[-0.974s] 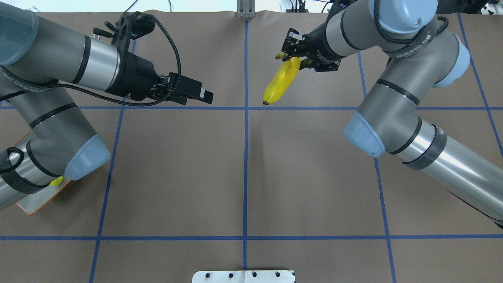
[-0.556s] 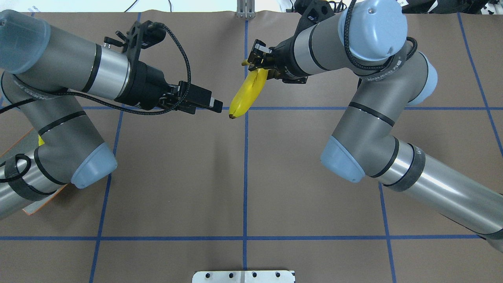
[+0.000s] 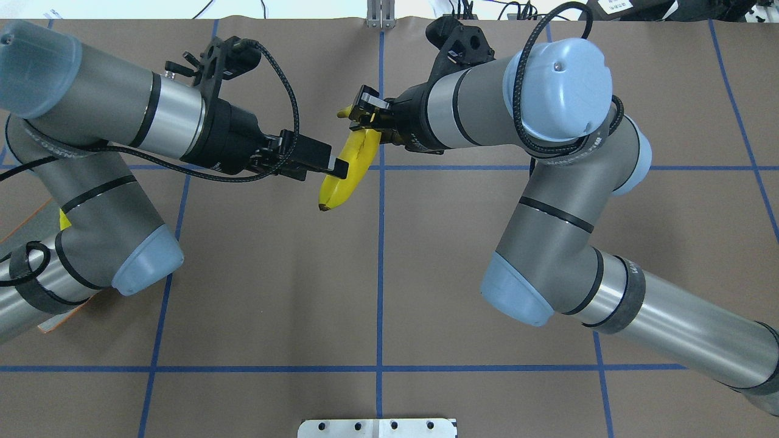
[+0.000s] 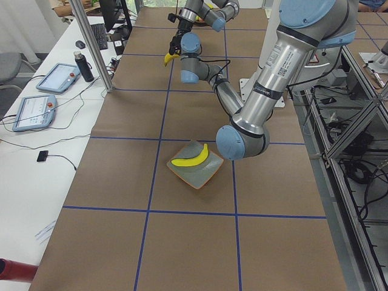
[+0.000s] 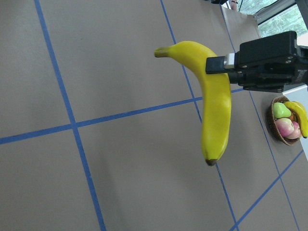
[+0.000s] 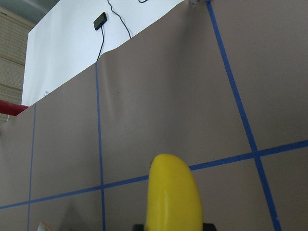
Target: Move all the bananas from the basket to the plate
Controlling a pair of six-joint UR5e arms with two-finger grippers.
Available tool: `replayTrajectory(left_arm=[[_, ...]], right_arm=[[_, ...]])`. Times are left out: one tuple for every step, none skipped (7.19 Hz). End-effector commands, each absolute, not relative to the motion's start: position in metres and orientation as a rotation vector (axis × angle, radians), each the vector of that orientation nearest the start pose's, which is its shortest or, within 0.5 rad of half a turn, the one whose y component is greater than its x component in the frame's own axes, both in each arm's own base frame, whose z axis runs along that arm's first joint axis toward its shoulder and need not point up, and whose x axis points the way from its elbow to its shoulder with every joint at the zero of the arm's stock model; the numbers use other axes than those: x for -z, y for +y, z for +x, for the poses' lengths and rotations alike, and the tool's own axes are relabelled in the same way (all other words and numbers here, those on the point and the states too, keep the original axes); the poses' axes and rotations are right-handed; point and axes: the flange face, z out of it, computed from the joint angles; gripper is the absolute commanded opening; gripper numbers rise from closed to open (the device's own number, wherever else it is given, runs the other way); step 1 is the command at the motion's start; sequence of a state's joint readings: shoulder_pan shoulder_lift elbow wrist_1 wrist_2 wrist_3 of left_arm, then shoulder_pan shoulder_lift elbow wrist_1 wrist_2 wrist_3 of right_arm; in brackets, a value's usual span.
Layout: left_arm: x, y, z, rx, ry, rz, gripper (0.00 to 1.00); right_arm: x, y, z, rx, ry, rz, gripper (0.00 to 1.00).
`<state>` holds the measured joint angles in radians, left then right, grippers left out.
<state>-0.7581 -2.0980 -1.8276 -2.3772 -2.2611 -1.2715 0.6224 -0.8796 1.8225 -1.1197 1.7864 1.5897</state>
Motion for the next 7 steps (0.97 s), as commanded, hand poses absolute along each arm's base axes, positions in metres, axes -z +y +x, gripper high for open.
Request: replayTrajectory(left_arm=[[-0.1489,-0.4382,0.3614,-0.182,1.568,0.292,0.99],[-0.1494,-0.4369,0.3638,-0.185,1.568,0.288,0.87],[-0.1497,-0.4363,0.3641,-0.186,1.567,0.291,0.63],[-0.1497,-0.4362,0.3641,-0.188,1.567,0.293,0.27],[-0.1501,-0.4369,0.363,-0.184,1.566,0.298,0.0],[-0.1532,-0.436,0.3608,-0.183,1.562,0.299,0.0],[-0.1557,-0.4372,0.3608,-0.177,1.557,0.294,0.0]], right_arm=[[-0.0809,-0.4383,-0.444,-0.39,-1.404,0.252,0.0],[-0.0748,-0.4379,-0.4427,-0.397,-1.415,0.254,0.0],[-0.0738,-0.4378,-0.4425,-0.398,-1.417,0.253,0.0],[-0.0714,-0.4361,-0.4401,-0.395,-1.422,0.256,0.0],[-0.0724,-0.4362,-0.4401,-0.396,-1.421,0.256,0.0],[-0.073,-0.4364,-0.4427,-0.397,-1.417,0.259,0.72],[-0.0728,-0.436,-0.4435,-0.425,-1.414,0.292,1.0]])
